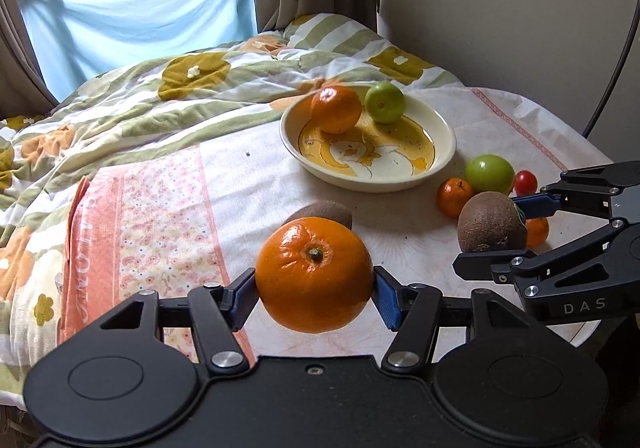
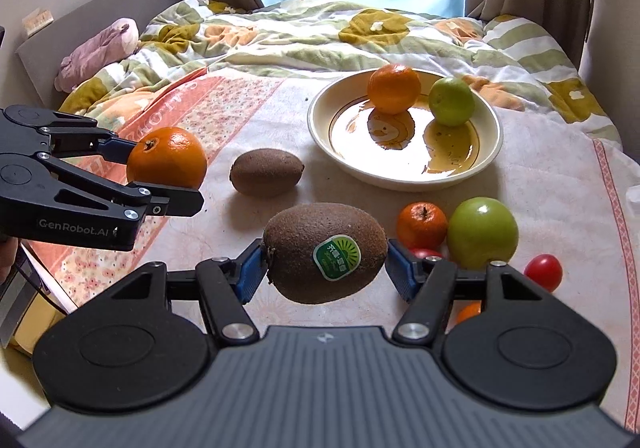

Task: Organize fruits
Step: 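Carry the orange into the bowl and open the left gripper while the right carries the kiwi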

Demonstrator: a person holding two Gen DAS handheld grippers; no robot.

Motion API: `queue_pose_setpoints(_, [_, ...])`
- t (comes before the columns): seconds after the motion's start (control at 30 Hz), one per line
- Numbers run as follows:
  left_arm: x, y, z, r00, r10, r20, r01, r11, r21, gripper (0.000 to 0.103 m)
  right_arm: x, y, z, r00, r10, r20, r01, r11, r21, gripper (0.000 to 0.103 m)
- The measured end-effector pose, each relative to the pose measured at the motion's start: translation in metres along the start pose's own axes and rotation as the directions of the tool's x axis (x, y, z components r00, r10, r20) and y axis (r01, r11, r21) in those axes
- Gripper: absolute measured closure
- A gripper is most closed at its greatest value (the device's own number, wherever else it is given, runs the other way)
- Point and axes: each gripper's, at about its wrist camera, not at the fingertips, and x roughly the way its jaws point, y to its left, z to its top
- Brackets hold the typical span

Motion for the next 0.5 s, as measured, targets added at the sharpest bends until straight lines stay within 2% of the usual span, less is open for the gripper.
queue_pose_setpoints(0.23, [-0.026,0.007,0.032,0.998,-0.002,0.063,0.003,1.0,-0.006,0.039,-0.031,-0.01,0.028,0.998,-0.053,0.041,0.05,0.997,0.059,0.024])
queue_pose_setpoints(0.5, [-0.026,0.003,0.073,0.995,0.0,0.103,-0.001,1.0,0.013,0.039,-0.042,-0.038,0.067,0.993,-0.089,0.079,0.082,0.992,0.092,0.024])
